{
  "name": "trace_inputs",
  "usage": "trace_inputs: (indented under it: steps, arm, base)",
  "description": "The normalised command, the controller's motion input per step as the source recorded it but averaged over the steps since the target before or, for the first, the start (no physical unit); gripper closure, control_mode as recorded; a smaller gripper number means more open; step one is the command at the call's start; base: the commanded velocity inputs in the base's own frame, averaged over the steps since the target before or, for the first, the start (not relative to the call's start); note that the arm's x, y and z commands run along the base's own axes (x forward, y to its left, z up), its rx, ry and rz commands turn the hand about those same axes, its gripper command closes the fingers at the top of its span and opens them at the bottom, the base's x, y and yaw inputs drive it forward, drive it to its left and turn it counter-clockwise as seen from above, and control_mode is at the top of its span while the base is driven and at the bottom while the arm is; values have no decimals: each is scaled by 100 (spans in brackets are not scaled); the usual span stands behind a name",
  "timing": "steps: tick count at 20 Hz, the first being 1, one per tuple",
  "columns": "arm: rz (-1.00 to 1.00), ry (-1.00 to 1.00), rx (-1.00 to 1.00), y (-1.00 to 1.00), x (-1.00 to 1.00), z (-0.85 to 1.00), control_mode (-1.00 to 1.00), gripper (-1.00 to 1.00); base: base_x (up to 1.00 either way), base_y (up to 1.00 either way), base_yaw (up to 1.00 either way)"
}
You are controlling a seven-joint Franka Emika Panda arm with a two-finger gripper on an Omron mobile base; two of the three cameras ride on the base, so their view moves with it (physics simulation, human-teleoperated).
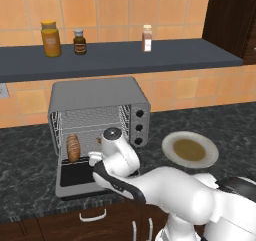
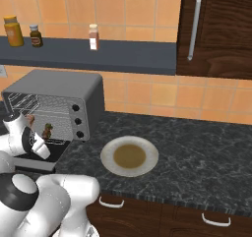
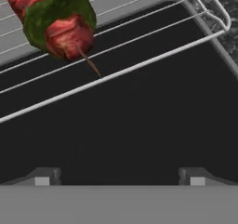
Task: Pick up the kebab skewer and baguette bread, and place them inside the toaster oven. Close the toaster oven door and start by setting the timer.
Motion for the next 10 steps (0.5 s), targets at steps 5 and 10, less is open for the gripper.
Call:
trace_inputs:
  steps: [5, 10]
  arm:
    - [-5, 0, 0, 23, 41, -14, -100, -100]
    - [-8, 0, 0, 8, 23, -14, -100, -100]
  base:
    - [0, 0, 0]
    - [0, 0, 0]
